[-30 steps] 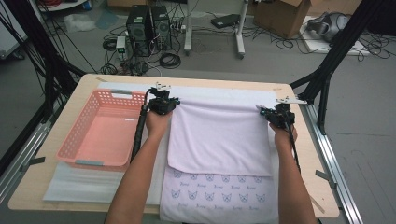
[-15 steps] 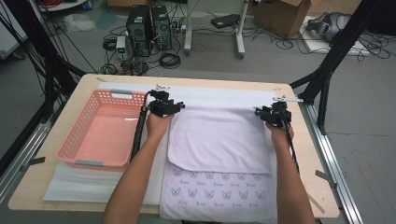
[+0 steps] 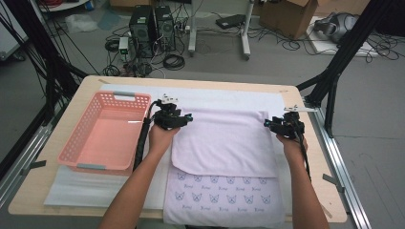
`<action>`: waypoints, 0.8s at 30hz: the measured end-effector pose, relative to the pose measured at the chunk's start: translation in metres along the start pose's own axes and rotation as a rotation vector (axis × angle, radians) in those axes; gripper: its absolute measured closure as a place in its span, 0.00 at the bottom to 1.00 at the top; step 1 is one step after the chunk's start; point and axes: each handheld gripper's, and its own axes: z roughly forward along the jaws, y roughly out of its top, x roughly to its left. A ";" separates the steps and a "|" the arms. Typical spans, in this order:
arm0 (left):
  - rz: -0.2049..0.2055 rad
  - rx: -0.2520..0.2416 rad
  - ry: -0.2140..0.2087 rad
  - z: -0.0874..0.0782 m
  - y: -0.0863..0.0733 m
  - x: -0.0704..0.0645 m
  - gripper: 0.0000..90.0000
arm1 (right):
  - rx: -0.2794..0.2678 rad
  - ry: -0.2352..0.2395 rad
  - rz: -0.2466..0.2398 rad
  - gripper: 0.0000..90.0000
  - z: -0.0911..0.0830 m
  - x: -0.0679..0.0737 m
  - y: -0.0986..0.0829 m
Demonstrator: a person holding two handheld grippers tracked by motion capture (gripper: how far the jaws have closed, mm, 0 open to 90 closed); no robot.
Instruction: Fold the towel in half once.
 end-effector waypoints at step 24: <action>-0.033 0.001 -0.077 -0.078 -0.081 -0.042 0.39 | -0.002 0.003 -0.023 0.68 -0.073 0.041 -0.090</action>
